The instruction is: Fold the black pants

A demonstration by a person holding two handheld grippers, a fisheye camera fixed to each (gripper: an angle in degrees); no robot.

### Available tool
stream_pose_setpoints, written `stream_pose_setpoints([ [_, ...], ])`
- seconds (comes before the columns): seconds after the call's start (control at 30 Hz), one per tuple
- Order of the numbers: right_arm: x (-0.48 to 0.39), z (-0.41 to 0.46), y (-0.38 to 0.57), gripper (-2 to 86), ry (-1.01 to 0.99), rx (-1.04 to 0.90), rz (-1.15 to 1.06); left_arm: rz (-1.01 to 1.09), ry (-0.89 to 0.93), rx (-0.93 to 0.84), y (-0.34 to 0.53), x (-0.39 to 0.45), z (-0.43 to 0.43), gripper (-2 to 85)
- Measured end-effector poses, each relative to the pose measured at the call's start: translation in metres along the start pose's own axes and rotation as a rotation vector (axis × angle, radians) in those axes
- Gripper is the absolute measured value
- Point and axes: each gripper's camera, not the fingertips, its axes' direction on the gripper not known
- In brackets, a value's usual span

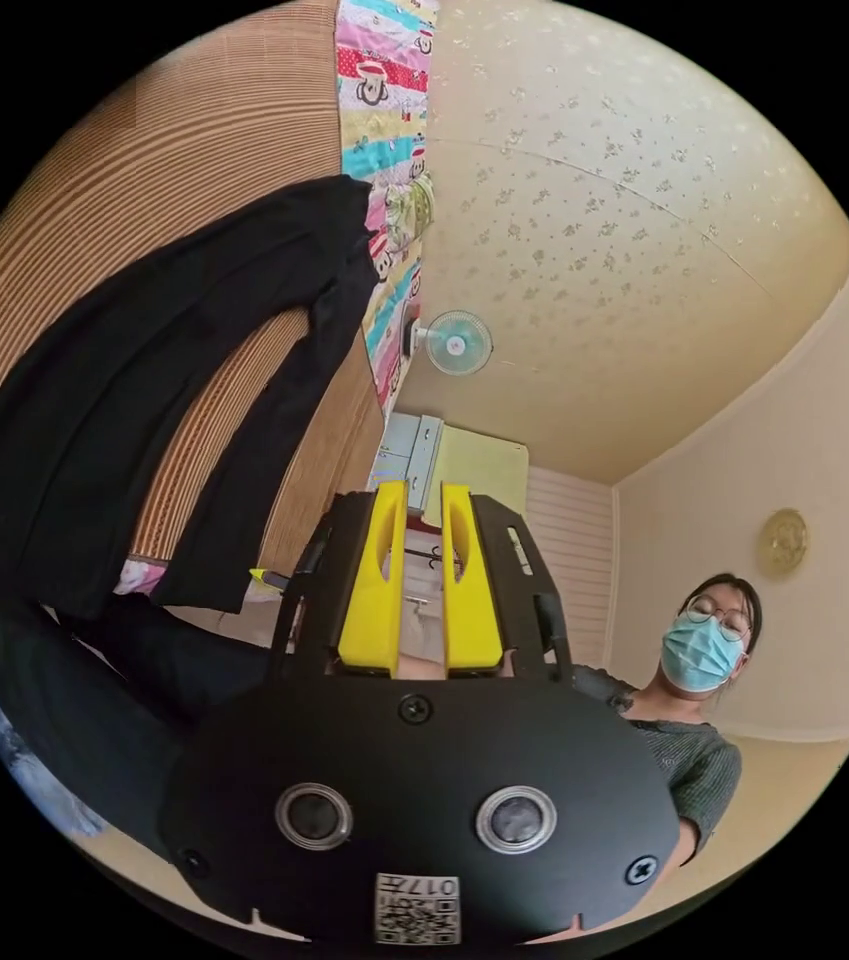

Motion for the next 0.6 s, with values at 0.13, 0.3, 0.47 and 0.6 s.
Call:
stream_pose_setpoints([
  [0.13,0.024,0.000,0.043,4.6,-0.084,-0.130,-0.030,-0.036,0.035,-0.072,0.005,-0.016,0.036,6.3],
  [0.3,0.040,-0.039,0.099,3.1,-0.298,-0.053,-0.105,-0.098,-0.020,-0.156,0.013,-0.034,0.081,6.4],
  [0.47,0.050,-0.083,0.142,2.8,-0.334,-0.013,-0.166,-0.103,-0.476,-0.393,0.032,-0.061,0.172,8.5],
  [0.6,0.023,-0.110,0.161,2.8,-0.467,0.016,-0.337,-0.056,-0.686,-0.600,0.055,-0.091,0.270,12.6],
])
